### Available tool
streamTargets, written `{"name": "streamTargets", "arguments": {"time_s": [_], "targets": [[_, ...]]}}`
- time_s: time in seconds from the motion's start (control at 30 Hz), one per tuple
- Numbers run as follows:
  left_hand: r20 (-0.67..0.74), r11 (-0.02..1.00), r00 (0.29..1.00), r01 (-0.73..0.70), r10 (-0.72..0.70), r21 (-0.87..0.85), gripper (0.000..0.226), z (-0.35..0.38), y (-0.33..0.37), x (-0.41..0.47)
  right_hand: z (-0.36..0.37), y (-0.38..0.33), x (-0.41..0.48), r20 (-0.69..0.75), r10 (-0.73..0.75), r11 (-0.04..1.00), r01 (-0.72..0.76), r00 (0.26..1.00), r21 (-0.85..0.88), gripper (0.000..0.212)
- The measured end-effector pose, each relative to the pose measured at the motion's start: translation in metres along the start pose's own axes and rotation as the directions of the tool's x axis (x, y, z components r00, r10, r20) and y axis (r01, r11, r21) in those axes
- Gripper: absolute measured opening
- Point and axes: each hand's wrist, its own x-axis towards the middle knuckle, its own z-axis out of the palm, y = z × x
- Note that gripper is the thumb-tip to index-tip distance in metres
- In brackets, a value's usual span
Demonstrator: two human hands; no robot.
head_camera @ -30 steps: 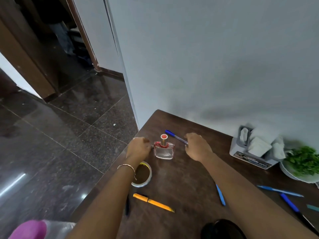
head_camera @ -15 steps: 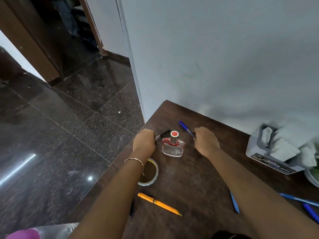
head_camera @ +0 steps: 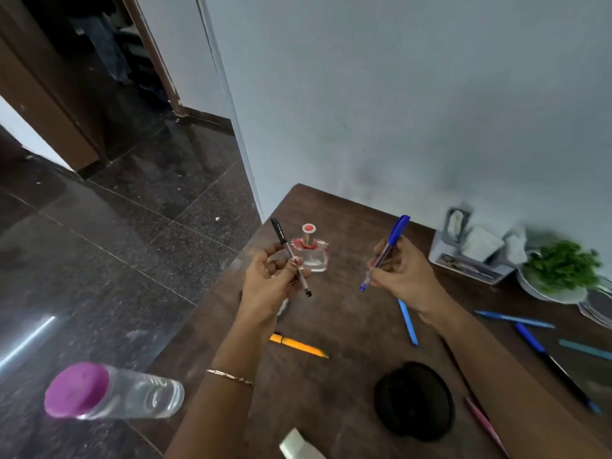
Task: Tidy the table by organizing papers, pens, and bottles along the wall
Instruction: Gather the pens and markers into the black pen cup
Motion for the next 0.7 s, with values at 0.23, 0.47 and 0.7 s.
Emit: {"name": "streamTargets", "arguments": {"time_s": [0.23,0.47,0.7], "targets": [[0.240,0.994,0.966,0.106,-0.101,-0.008,0.020,0.045,-0.034,-0.082,-0.045,0.000,-0.081,-0.025,0.028,0.991,-0.025,0.999,0.129,0.005],[0.280,0.910,0.957,-0.050,-0.074,0.411,0.009,0.059,-0.082,-0.108,-0.074,0.020,-0.132,0.089,-0.073,0.986,0.085,0.993,-0.146,0.009],[0.276,0.726,0.960,-0.162,-0.041,0.668,0.021,0.066,-0.108,-0.112,-0.067,0.041,-0.139,0.130,-0.119,0.824,0.170,0.984,-0.541,0.015]]}}
